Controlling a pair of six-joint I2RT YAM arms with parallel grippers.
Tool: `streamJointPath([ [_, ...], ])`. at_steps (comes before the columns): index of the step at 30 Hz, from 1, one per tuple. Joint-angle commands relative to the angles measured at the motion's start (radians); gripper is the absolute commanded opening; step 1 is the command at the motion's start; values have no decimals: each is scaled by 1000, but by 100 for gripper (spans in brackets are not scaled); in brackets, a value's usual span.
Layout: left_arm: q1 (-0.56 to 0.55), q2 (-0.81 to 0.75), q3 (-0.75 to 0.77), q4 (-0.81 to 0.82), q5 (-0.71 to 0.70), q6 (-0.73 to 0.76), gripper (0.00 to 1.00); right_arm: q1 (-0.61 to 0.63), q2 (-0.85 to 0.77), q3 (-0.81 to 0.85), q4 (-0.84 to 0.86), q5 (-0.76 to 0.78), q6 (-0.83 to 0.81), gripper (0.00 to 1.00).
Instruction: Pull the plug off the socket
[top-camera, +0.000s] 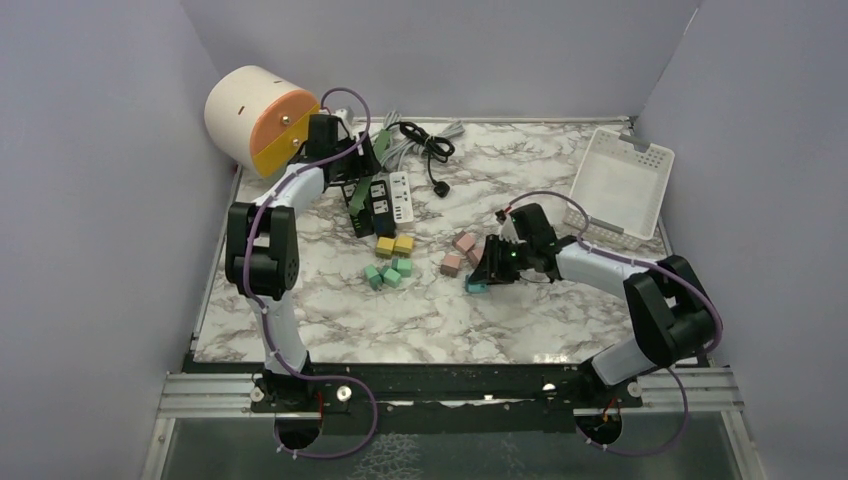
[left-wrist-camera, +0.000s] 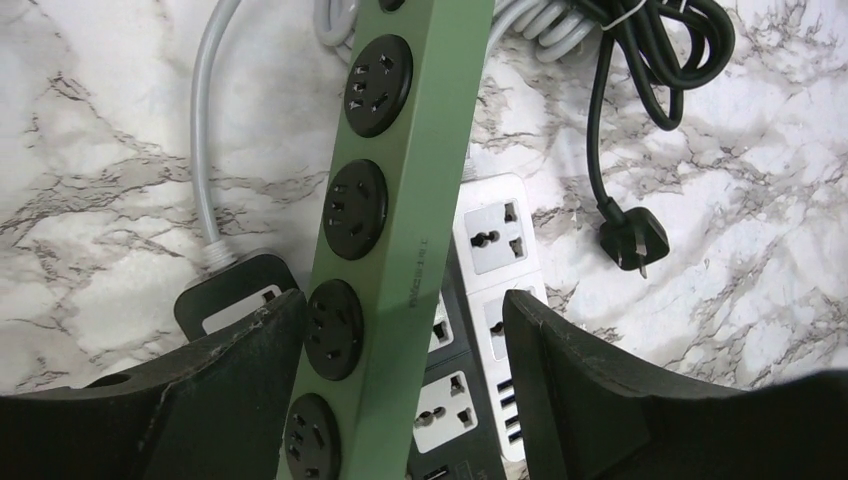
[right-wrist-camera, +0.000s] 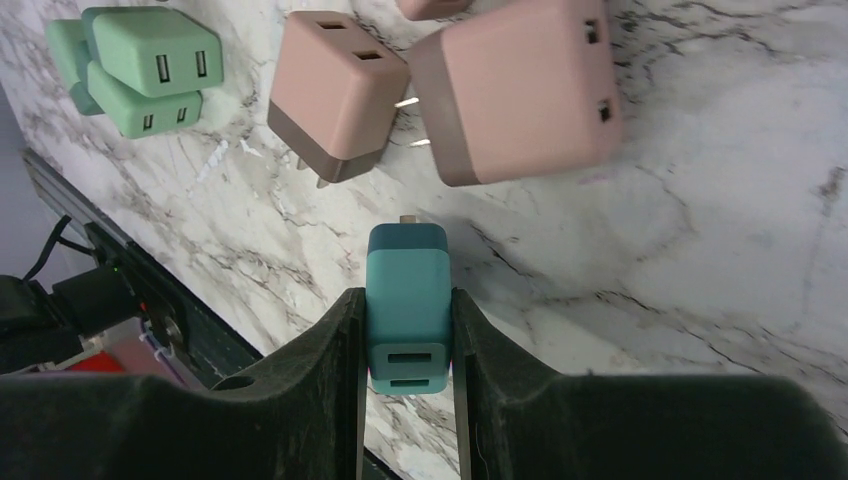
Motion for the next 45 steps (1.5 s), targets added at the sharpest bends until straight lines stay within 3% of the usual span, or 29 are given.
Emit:
streamJointPath([
  [1, 31, -83, -4, -12, -7, 12, 81, 49, 64, 37, 45, 25, 14, 28],
  [3, 33, -120, -32, -10, -27, 15, 88, 70, 81, 53, 50, 41, 15, 35],
  [7, 34, -197, -104, 1, -61, 12, 91, 95, 80, 94, -3, 104, -4, 60],
  [8, 34, -216, -126, 9, -69, 13, 96, 98, 72, 100, -18, 123, -12, 65],
  [11, 34, -271, -192, 23, -78, 18, 99, 100, 42, 124, -82, 201, -48, 71],
  [20, 34, -523, -339, 28, -183, 77, 99, 100, -94, 228, -220, 356, -88, 72],
  [28, 34, -713, -526, 108, -171, 51, 99, 100, -153, 287, -143, 455, -226, 75],
  [36, 30, -567, -555, 114, -33, -129, 99, 115, 91, 530, -114, 468, -279, 73],
  [38, 18, -522, -554, 133, -34, -153, 98, 127, 184, 618, -86, 436, -276, 68],
  [42, -7, -433, -553, 179, -43, -218, 88, 160, 387, 810, -118, 371, -277, 45],
  [45, -50, -403, -557, 199, -77, -229, 81, 180, 503, 899, -121, 336, -278, 41],
])
